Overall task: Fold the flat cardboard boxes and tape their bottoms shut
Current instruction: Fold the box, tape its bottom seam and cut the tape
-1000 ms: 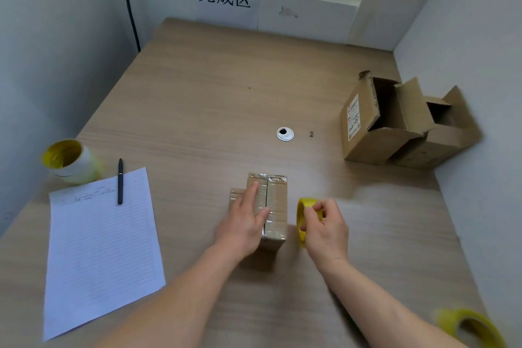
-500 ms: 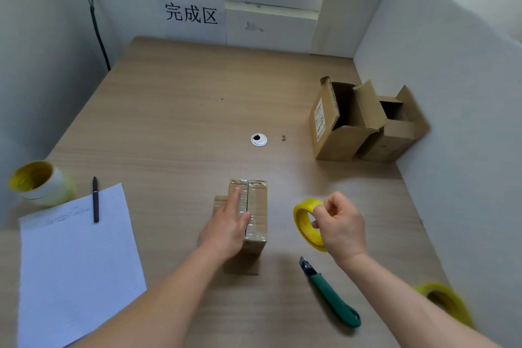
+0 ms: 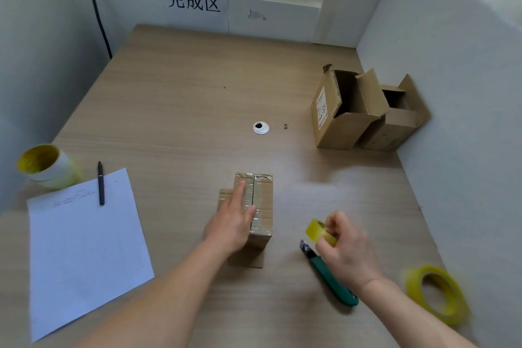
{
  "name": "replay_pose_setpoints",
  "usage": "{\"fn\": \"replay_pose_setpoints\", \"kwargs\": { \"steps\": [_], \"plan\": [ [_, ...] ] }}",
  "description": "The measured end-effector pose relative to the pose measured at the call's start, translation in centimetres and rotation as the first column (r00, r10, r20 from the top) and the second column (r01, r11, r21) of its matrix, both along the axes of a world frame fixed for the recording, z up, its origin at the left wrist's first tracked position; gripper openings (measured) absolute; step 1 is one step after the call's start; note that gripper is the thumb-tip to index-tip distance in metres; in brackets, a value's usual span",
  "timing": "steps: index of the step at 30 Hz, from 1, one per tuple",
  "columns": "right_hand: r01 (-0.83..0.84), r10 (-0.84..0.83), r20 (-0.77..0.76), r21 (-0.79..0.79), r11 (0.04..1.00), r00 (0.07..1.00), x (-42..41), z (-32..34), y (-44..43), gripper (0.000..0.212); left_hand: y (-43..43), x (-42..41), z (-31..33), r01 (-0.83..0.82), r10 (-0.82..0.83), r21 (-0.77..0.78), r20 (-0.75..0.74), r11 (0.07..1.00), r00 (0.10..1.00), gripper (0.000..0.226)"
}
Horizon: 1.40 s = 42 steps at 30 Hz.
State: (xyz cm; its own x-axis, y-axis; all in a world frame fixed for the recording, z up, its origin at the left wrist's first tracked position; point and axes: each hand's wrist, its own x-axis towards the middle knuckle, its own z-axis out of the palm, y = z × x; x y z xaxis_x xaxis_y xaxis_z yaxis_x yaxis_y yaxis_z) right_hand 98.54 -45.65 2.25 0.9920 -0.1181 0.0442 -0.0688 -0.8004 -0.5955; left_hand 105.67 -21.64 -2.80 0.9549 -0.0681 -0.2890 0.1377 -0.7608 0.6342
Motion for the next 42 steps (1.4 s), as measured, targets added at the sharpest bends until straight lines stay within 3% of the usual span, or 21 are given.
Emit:
{"fn": "replay_pose_setpoints", "kwargs": {
  "steps": [6,11,14,16,19,21,23,26,28,37,42],
  "plan": [
    [-0.330,0.340,-0.012,-0.272,0.904,0.940,-4.0,-3.8,-1.0,0.028,-0.1,-0.3,-0.1,-0.011,0.011,-0.004,-0.010,1.000,1.000,0.062],
    [-0.355,0.342,-0.111,-0.436,0.827,0.933,-6.2,-6.7,-1.5,0.058,0.0,-0.8,-0.3,-0.005,0.005,-0.029,0.004,1.000,1.000,0.062],
    [-0.371,0.370,-0.091,-0.437,0.819,0.924,-6.5,-7.5,-1.4,0.048,-0.1,-1.3,-0.4,-0.015,0.016,-0.040,0.011,0.999,1.000,0.062],
    [-0.360,0.366,-0.065,-0.401,0.843,0.928,-6.2,-7.0,-0.9,0.033,-0.1,-1.6,-0.5,-0.029,0.030,-0.057,0.016,0.998,0.999,0.062],
    [-0.211,0.225,0.033,-0.245,0.946,0.974,-4.1,-5.1,0.6,0.020,-0.2,-2.2,-0.7,-0.052,0.056,-0.092,0.042,0.994,0.998,0.064],
    [-0.096,0.106,0.055,-0.152,0.984,0.993,-1.2,-3.9,2.3,0.021,-0.5,-2.7,-0.6,-0.070,0.078,-0.104,0.068,0.992,0.995,0.064],
    [0.001,-0.002,-0.021,-0.040,0.999,1.000,2.5,-2.9,4.7,0.032,-0.8,-3.1,-0.6,-0.087,0.095,-0.101,0.085,0.991,0.992,0.065],
    [0.071,-0.041,-0.203,0.141,0.987,0.978,8.1,-2.2,8.9,0.045,-0.9,-3.6,-0.5,-0.091,0.098,-0.082,0.091,0.992,0.991,0.066],
    [0.045,0.012,-0.267,0.207,0.977,0.963,10.4,-2.6,11.2,0.039,-0.8,-3.5,-0.5,-0.092,0.099,-0.079,0.090,0.993,0.991,0.068],
    [0.234,-0.077,-0.348,0.436,0.869,0.934,11.9,-5.7,11.8,0.032,-0.5,-3.4,-0.3,-0.108,0.111,-0.072,0.034,0.992,0.993,0.073],
    [0.191,-0.070,-0.299,0.397,0.898,0.952,12.3,-5.9,12.0,0.039,0.1,-0.7,1.8,-0.020,0.018,0.123,0.020,0.992,1.000,0.067]
  ]
}}
